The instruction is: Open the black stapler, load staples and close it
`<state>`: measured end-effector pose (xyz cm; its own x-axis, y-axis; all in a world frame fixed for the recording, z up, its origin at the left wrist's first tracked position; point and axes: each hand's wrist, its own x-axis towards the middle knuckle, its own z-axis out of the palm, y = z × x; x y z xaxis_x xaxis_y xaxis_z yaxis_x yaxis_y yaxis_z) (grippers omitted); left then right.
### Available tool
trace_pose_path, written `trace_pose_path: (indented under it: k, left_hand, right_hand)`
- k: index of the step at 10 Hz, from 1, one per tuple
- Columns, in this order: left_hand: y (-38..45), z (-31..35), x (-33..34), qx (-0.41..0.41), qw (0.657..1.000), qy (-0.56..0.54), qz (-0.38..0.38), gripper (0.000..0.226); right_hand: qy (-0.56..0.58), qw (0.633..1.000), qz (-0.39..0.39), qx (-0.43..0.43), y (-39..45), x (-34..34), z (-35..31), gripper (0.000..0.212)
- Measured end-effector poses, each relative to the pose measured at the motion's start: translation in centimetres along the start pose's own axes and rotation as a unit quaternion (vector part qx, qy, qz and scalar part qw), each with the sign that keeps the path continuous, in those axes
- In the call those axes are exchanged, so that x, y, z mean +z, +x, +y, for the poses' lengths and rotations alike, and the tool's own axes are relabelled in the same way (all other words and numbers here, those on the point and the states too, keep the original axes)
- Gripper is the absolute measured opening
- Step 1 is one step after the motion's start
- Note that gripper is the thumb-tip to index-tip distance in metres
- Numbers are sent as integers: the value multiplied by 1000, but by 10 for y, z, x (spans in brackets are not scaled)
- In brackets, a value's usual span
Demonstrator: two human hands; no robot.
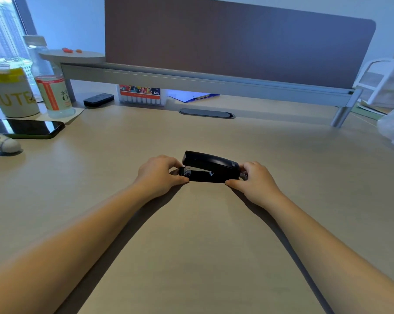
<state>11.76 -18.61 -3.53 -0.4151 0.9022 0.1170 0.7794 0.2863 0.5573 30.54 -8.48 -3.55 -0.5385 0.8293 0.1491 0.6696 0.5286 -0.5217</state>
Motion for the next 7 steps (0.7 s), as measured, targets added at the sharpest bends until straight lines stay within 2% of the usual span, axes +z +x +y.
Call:
trace_pose_path:
  k: [5,7]
  left_hand:
    - [150,-11,13,-41,998,37,16,44]
    - [159,-10,17,-37,997,61,27,46]
  right_hand:
    - [-14,998,61,32,145,25,7,39]
    - [-5,997,65,43,157,32,10,36]
